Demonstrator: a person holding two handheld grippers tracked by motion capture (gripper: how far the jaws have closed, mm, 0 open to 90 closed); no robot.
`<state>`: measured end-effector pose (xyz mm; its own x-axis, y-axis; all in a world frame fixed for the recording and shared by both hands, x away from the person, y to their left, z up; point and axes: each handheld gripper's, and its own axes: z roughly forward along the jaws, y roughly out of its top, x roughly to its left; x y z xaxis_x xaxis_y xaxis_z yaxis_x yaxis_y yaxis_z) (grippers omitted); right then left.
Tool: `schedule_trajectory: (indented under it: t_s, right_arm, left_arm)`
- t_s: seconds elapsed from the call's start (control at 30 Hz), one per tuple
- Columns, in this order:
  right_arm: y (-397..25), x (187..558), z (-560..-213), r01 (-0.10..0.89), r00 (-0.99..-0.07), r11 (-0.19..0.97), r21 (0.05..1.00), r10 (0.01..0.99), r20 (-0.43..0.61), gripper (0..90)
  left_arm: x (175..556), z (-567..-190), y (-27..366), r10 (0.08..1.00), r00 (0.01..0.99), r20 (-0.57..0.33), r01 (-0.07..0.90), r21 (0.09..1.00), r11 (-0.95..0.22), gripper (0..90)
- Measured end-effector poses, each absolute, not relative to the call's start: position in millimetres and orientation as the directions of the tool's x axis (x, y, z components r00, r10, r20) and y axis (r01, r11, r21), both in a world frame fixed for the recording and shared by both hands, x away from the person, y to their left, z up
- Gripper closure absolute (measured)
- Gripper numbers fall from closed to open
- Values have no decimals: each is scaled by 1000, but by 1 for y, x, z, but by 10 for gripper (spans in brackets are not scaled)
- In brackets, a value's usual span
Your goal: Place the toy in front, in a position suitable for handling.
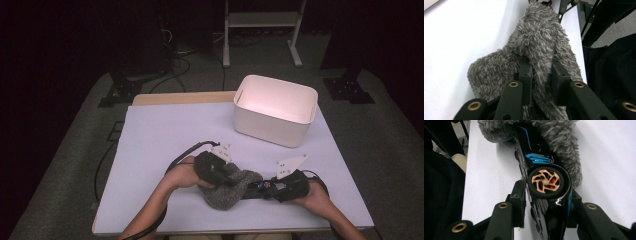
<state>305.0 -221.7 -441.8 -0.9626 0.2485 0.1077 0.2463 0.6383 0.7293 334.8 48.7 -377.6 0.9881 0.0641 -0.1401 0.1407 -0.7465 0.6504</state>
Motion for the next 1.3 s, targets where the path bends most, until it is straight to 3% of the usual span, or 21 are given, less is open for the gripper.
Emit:
schedule_trajectory:
  t_s: [0.4,0.57,0.77,0.9,1.0,1.13,1.3]
  right_arm:
    - [-222,304,-446,251,-961,629,736,253,111,599]
    - [-222,304,-447,254,-960,620,743,257,114,597]
    - [-222,304,-447,256,-959,620,742,258,115,597]
    - [-221,303,-446,242,-963,634,735,251,101,601]
    - [-221,303,-446,241,-964,636,733,247,102,604]
    - [-218,302,-446,235,-965,644,728,243,97,612]
    - [-217,304,-446,237,-966,643,729,238,104,616]
  left_arm:
    - [331,-369,16,50,991,-125,116,603,-789,468]
    - [332,-375,5,47,992,-120,108,579,-808,438]
    - [331,-378,9,34,993,-111,94,596,-798,598]
    - [334,-375,26,55,990,-132,125,618,-776,652]
    - [333,-374,38,59,993,-103,110,619,-778,781]
    - [330,-370,54,81,995,-52,95,619,-779,817]
    - [330,-370,85,134,989,-70,148,626,-766,819]
